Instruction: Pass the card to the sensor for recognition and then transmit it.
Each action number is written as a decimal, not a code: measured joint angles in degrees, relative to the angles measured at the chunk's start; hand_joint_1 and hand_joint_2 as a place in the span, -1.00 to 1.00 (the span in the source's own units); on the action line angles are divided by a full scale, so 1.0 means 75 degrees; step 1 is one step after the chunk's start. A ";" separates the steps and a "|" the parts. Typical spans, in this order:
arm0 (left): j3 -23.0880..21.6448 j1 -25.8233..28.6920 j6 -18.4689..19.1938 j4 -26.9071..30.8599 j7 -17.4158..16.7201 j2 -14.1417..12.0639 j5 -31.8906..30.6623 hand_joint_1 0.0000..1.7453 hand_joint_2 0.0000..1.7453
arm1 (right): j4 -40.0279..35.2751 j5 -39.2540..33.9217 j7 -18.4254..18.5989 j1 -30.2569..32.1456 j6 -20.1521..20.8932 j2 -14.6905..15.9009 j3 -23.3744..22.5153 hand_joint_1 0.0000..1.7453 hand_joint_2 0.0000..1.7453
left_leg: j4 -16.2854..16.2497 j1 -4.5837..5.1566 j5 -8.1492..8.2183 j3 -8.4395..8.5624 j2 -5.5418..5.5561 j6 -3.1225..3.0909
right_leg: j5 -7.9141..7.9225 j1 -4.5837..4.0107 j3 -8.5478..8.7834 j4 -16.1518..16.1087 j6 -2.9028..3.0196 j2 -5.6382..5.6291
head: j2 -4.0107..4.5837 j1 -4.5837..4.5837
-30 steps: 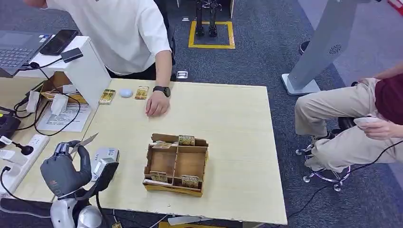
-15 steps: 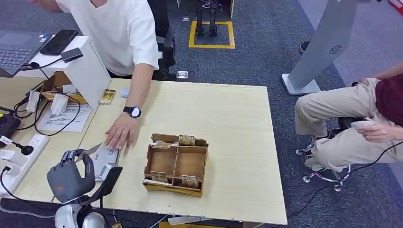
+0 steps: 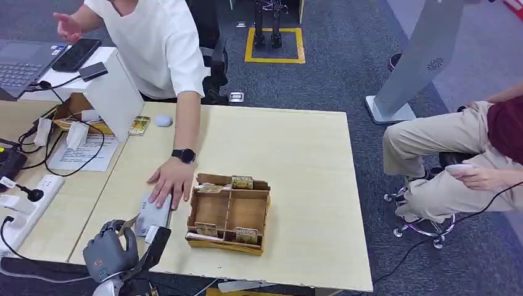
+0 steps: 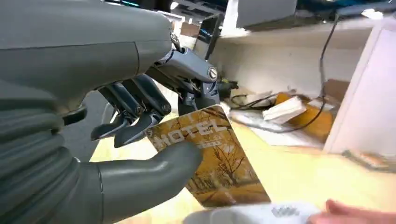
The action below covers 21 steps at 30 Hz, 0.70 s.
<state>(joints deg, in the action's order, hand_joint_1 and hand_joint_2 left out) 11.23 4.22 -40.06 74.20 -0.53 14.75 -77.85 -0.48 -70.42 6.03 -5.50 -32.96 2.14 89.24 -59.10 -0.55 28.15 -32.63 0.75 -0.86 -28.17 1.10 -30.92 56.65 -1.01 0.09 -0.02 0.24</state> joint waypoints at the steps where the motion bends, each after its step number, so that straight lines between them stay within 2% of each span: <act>1: -0.0063 0.0001 -0.0003 -0.0089 -0.0073 -0.0046 0.0003 1.00 1.00 | 0.0006 0.0006 0.0000 0.0001 0.0003 0.0000 0.0000 -1.00 1.00 | 0.0000 0.0000 0.0000 0.0000 0.0002 0.0000 | 0.0000 0.0000 0.0000 0.0000 0.0000 0.0002 | 0.0000 0.0000; 11: -0.0475 -0.0015 -0.0041 -0.0580 -0.0332 -0.0320 0.0058 1.00 1.00 | 0.0038 0.0041 0.0000 -0.0001 0.0029 0.0000 0.0000 -1.00 1.00 | 0.0000 0.0001 -0.0001 0.0001 0.0008 -0.0001 | 0.0000 0.0002 0.0006 0.0000 -0.0001 0.0010 | 0.0000 -0.0003; 21: -0.0699 -0.0033 -0.0044 -0.0655 -0.0437 -0.0495 0.0090 1.00 1.00 | 0.0050 0.0058 0.0000 0.0000 0.0076 -0.0003 0.0000 -1.00 1.00 | 0.0000 0.0002 -0.0004 0.0003 0.0016 -0.0002 | 0.0000 0.0002 0.0012 0.0000 -0.0001 0.0024 | 0.0003 0.0000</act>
<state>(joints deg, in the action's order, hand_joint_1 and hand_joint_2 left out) 5.99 3.97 -40.39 69.29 -3.80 11.04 -77.18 -0.11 -69.99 6.03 -5.50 -32.39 2.12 89.24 -59.11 -0.54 28.12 -32.60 0.87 -0.88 -28.18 1.11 -30.83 56.65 -1.02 0.27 0.00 0.24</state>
